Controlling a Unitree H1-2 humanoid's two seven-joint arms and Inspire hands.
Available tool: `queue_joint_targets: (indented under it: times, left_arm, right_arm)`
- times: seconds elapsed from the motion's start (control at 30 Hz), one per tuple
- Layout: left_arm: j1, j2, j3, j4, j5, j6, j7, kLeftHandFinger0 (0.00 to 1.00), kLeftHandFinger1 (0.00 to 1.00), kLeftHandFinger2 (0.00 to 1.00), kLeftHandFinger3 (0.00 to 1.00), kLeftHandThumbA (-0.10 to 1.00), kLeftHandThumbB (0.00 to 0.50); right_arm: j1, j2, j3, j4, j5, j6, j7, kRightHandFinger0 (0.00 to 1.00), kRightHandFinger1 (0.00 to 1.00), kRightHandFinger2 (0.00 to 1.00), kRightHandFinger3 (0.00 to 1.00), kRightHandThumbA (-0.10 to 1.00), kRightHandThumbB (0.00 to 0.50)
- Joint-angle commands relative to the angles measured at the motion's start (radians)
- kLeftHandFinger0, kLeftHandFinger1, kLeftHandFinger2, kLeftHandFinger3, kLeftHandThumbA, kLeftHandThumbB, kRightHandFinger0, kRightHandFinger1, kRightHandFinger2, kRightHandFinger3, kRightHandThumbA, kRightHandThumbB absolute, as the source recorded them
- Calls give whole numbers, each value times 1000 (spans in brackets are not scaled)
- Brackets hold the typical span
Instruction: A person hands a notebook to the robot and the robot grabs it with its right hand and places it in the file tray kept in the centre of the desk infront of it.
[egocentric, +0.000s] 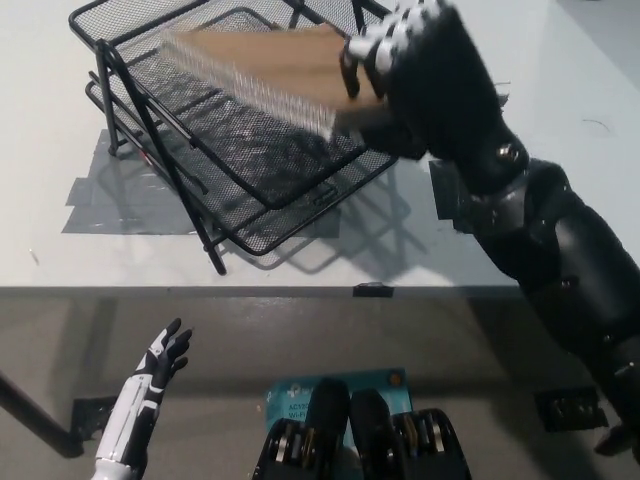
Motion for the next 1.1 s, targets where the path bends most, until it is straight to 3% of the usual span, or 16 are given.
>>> queue_joint_targets:
  times: [0.0,0.07,0.1,0.13,0.27,0.37,0.57,0.7,0.83,1.07]
  left_arm:
    - [-2,19,-5,-18,-8,-33,-19,1000,1000,1000,1000,1000,39]
    - [-1,20,-5,-20,-7,-31,-20,1000,1000,1000,1000,1000,49]
    - [-1,20,-5,-20,-7,-31,-20,1000,1000,1000,1000,1000,49]
    - [1,20,-4,-26,-9,-25,-21,1000,1000,1000,1000,1000,36]
    - [2,18,-2,-33,-4,-17,-20,1000,1000,1000,1000,1000,39]
    - [0,16,-4,-34,2,-16,-20,1000,1000,1000,1000,1000,36]
    - [4,16,-5,-31,5,-24,-19,1000,1000,1000,1000,1000,19]
    - [2,15,-6,-29,-4,-25,-24,1000,1000,1000,1000,1000,23]
    - [0,17,-7,-28,-3,-23,-25,1000,1000,1000,1000,1000,38]
    - [-3,19,-10,-35,-5,-8,-29,1000,1000,1000,1000,1000,76]
  right_arm:
    - [-9,-69,34,-22,-120,-42,-85,0,0,89,235,773,0]
    - [-4,-93,50,-26,-158,-40,-96,0,0,8,196,740,0]
    - [-4,-93,50,-26,-158,-40,-96,0,0,8,196,740,0]
    - [-5,-121,71,-12,-203,-37,-124,0,0,0,137,779,33]
    - [-13,-155,100,3,-247,-32,-155,0,0,0,16,786,33]
    - [-25,-176,119,13,-272,-30,-179,0,0,0,6,764,26]
    - [-50,-166,141,15,-307,-10,-178,0,0,0,0,853,16]
    - [-71,-144,141,28,-300,-7,-170,0,0,0,0,850,2]
    - [-116,-108,150,69,-299,-7,-180,0,0,0,0,862,5]
    - [-202,-59,159,117,-289,-10,-168,0,0,0,0,792,28]
